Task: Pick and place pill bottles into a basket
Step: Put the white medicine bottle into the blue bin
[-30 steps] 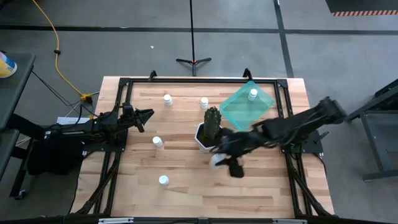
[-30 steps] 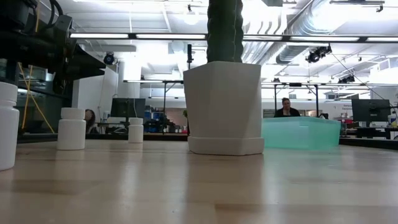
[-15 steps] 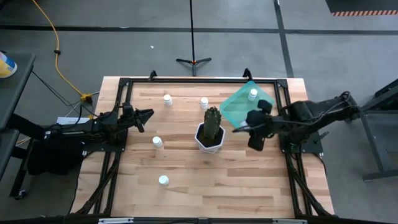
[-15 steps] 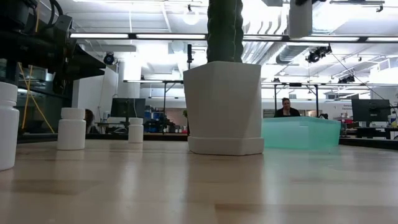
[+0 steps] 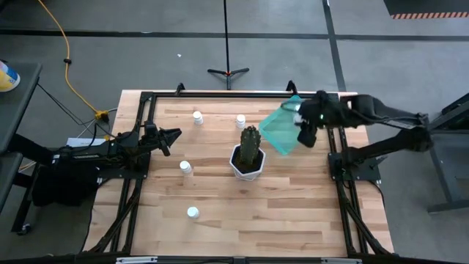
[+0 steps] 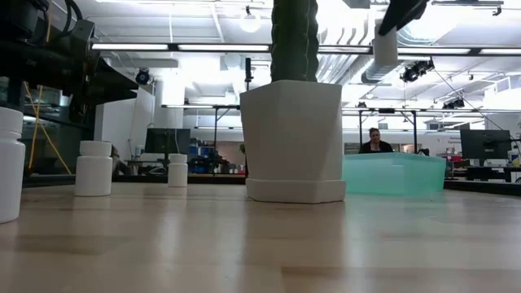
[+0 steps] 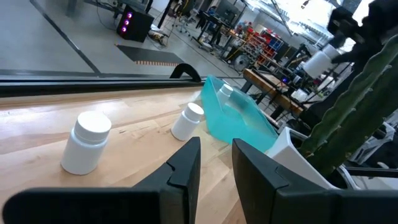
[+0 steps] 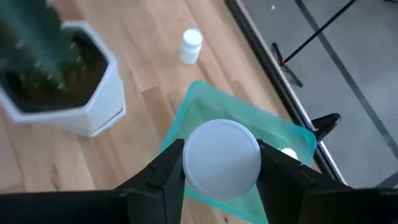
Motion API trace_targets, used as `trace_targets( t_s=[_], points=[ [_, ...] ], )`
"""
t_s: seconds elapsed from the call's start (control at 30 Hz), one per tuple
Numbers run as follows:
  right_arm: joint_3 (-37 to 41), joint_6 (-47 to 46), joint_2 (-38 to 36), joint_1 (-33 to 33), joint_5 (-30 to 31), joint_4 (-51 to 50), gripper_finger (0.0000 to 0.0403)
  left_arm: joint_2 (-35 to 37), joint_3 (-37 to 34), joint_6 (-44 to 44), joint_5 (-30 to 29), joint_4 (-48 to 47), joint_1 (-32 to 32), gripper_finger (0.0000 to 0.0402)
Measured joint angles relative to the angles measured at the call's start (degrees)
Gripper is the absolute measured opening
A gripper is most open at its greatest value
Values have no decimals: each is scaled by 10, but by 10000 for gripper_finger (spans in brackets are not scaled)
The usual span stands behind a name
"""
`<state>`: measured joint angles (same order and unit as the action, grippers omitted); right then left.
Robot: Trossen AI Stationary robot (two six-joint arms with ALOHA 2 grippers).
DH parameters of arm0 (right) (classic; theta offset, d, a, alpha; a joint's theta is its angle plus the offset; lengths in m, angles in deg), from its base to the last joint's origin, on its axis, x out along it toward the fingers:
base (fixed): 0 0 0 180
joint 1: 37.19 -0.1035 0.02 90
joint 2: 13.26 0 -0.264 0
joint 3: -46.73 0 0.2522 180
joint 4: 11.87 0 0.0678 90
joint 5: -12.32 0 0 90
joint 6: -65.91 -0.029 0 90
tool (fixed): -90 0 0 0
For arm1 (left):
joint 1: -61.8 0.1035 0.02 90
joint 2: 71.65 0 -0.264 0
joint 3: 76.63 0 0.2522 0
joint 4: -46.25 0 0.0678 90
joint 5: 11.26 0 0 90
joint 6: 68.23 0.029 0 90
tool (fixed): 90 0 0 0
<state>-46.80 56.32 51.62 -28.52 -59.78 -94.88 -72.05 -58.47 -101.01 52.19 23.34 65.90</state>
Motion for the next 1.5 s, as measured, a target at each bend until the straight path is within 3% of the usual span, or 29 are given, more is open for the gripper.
trace_targets(
  t_s=[0.23,0.53,0.83,1.17,1.33,1.5],
  points=[
    [0,73,16,111,-34,47,149,0,0,0,-1,0,0,127],
    [0,195,81,247,-158,59,149,0,0,1,-10,0,0,127],
    [0,258,164,340,-281,84,149,0,0,1,-17,0,0,126],
    [8,306,222,372,-303,83,149,0,0,1,-23,0,0,127],
    [102,292,207,372,-314,144,149,0,0,7,-46,0,0,127],
    [207,240,154,359,-312,281,148,0,0,15,-49,0,0,127]
  ],
)
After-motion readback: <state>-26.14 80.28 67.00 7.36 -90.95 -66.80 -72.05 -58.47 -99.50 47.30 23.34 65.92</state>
